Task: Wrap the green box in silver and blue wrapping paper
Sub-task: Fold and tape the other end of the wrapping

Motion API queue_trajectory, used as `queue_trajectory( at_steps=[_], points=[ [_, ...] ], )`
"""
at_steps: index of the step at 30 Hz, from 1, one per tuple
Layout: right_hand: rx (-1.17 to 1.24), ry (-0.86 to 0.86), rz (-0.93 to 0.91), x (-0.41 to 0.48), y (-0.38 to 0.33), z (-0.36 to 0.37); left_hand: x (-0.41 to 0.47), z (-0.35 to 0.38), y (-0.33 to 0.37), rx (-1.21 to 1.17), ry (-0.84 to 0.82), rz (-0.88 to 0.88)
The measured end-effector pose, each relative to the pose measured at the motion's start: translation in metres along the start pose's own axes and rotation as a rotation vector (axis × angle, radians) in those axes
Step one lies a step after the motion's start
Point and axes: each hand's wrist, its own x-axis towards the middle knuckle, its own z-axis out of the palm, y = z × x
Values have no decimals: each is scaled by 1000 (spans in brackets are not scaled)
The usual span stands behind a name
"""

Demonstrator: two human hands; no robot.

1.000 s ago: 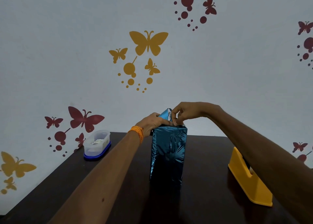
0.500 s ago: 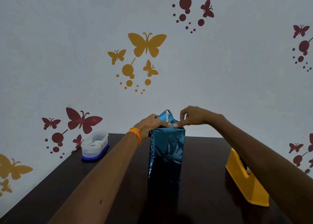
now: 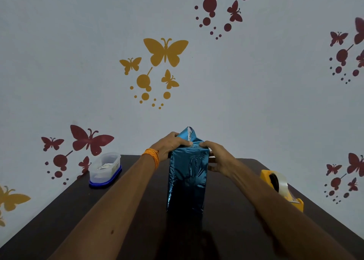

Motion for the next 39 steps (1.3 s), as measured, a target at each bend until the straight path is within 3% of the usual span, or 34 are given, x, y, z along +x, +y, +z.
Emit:
queue_trajectory(
  at_steps=[5, 10, 16, 22, 28, 39],
  points=[
    [4, -12, 6, 1, 3, -1, -5, 0, 5, -13, 12, 13],
    [8, -20, 40, 1, 2, -6, -6, 5, 10, 225, 49, 8],
    [0, -16, 37, -2, 3, -3, -1, 11, 7, 64, 105, 0],
    [-6, -9, 20, -3, 1, 0, -4, 11, 4, 149, 95, 43],
    [-4, -4, 24, -5, 3, -2, -4, 17, 4, 212, 213, 83],
    [5, -8, -18, -15, 0, 0, -14, 10, 5, 191, 195, 9]
  ],
)
